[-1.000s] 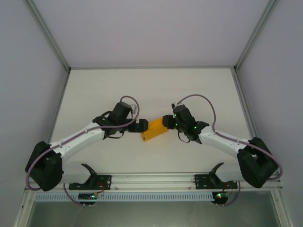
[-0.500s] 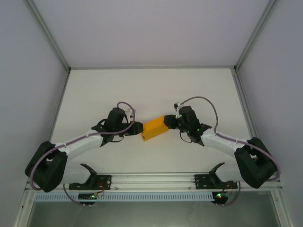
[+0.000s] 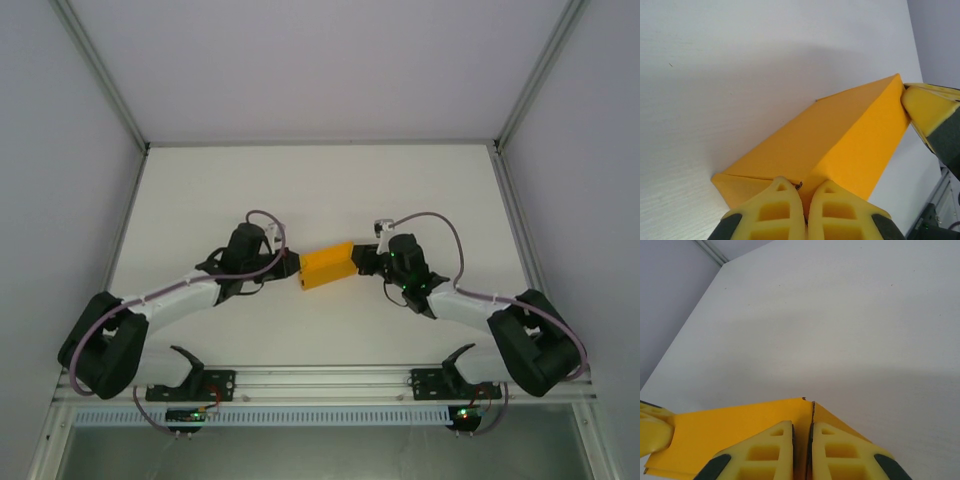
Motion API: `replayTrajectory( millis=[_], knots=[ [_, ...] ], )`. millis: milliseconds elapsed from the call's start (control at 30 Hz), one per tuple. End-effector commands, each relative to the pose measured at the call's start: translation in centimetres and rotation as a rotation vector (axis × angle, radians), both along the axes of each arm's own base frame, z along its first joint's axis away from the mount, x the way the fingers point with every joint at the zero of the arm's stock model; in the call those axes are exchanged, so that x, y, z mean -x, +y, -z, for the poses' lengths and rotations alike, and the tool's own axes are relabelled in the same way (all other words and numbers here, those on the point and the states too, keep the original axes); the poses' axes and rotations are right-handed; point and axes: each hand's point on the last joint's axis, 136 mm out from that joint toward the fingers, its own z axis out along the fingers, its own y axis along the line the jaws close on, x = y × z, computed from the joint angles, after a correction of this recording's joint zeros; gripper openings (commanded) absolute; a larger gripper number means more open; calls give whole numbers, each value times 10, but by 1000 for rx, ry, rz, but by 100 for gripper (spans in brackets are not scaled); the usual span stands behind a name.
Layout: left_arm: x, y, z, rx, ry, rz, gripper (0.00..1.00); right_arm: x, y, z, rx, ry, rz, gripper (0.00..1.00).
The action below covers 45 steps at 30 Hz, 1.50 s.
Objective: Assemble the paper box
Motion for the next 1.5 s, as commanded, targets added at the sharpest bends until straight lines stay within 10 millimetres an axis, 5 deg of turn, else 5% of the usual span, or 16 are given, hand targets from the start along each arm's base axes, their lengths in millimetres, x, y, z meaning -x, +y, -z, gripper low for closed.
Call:
replayTrajectory(
  millis=[0, 133, 333, 667, 900, 1167, 1467],
  knots=[
    [32, 48, 75, -349, 166, -9, 7, 72, -32, 105, 273, 380, -71, 0],
    [23, 49, 65, -395, 129, 2, 22, 58, -35, 86, 297, 354, -18, 0],
    [9, 38, 35, -423, 42, 31, 43, 43, -28, 40, 272, 306, -3, 18],
    [-16, 18, -26, -392, -154, 40, 73, 14, -5, -21, 194, 222, -53, 34],
    [-24, 16, -41, -378, -193, 24, 97, -1, -4, -35, 167, 235, -52, 44],
    [-15, 22, -30, -338, -114, 20, 91, 14, -12, -17, 200, 366, -74, 56],
    [-11, 30, -17, -258, -49, 2, 73, 25, -21, 11, 183, 528, -82, 43]
  ],
)
